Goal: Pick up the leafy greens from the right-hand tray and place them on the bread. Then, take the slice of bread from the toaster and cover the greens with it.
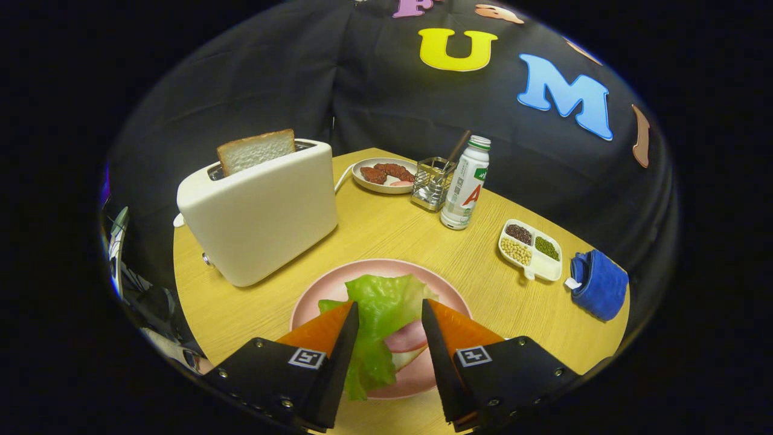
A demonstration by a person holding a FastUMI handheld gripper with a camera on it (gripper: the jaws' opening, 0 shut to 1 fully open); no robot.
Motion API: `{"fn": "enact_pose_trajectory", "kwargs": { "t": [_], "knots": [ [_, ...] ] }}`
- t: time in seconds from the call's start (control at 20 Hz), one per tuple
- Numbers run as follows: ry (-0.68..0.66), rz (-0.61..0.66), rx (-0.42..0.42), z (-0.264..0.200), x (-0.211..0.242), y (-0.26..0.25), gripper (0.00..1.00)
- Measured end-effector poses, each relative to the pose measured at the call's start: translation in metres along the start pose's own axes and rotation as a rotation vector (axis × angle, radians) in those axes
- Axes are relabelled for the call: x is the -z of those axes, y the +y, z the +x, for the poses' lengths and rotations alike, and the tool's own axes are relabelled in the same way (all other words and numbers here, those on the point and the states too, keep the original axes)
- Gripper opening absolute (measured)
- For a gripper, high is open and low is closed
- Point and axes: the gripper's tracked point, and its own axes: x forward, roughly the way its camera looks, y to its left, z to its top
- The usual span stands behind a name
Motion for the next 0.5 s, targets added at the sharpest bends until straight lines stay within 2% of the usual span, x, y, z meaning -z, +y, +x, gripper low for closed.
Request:
{"fn": "enact_pose_trajectory", "kwargs": {
  "t": [0.5],
  "knots": [
    [-0.051, -0.008, -0.014, -0.008, -0.019, 0.009, 0.65]
  ]
}}
